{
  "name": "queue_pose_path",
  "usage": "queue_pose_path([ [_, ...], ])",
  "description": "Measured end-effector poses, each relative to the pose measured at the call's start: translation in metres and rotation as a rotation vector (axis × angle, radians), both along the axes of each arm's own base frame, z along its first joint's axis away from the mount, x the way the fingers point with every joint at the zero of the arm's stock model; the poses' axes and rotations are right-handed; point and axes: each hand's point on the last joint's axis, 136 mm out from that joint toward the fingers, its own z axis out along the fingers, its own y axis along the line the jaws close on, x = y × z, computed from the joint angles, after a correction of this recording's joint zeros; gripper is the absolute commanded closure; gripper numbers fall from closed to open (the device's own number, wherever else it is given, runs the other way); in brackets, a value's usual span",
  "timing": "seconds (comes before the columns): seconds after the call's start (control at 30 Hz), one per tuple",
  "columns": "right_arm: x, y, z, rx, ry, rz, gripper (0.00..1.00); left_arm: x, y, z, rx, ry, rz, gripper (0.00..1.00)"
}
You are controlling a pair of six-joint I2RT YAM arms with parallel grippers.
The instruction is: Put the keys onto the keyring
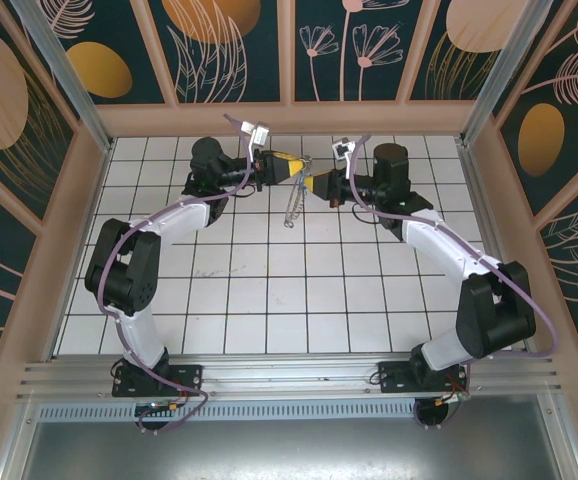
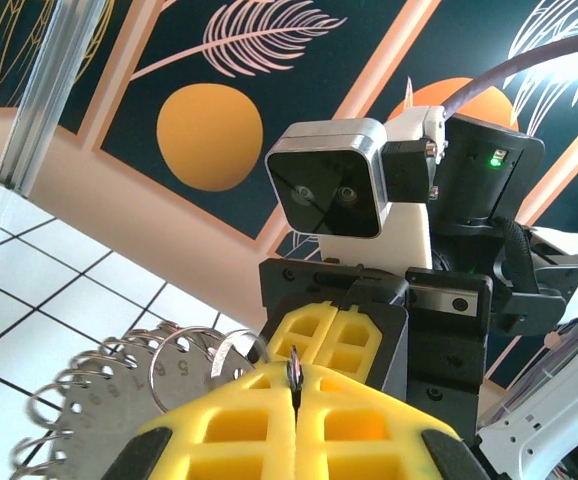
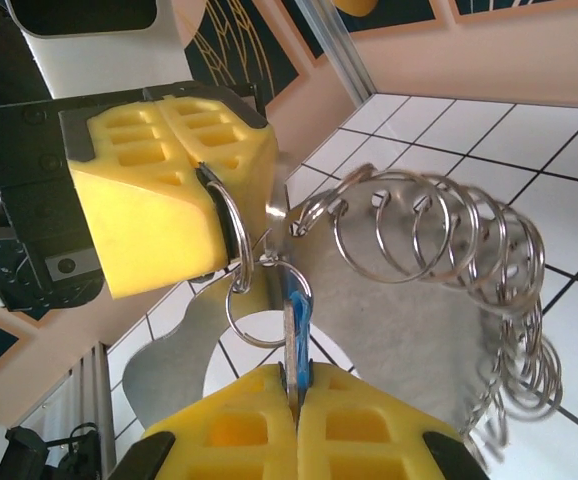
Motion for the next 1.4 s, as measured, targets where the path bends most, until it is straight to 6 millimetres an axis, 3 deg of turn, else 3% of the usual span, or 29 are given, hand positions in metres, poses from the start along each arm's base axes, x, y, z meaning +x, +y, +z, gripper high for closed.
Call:
queue_pose_path([
  [0.43, 0.005, -0.006, -0.005, -0.081, 0.002, -0.036, 1.00, 0.002, 0.000, -0.005, 0.013, 0.010, 0.009, 1.00],
  [0.97, 0.014, -0.011, 0.024, -0.136, -0.070, -0.069, 1.00, 0.003, 0.000, -0.006, 0.014, 0.009, 0.013, 1.00],
  [1.27, 0.014, -0.015, 0.013, -0.187, -0.061, -0.078, 1.00, 0.003, 0.000, -0.006, 0.015, 0.007, 0.013, 1.00],
  [1.4, 0.014, -0.017, 0.019, -0.208, -0.070, -0.084, 1.00, 0.003, -0.001, -0.006, 0.016, 0.009, 0.013, 1.00],
])
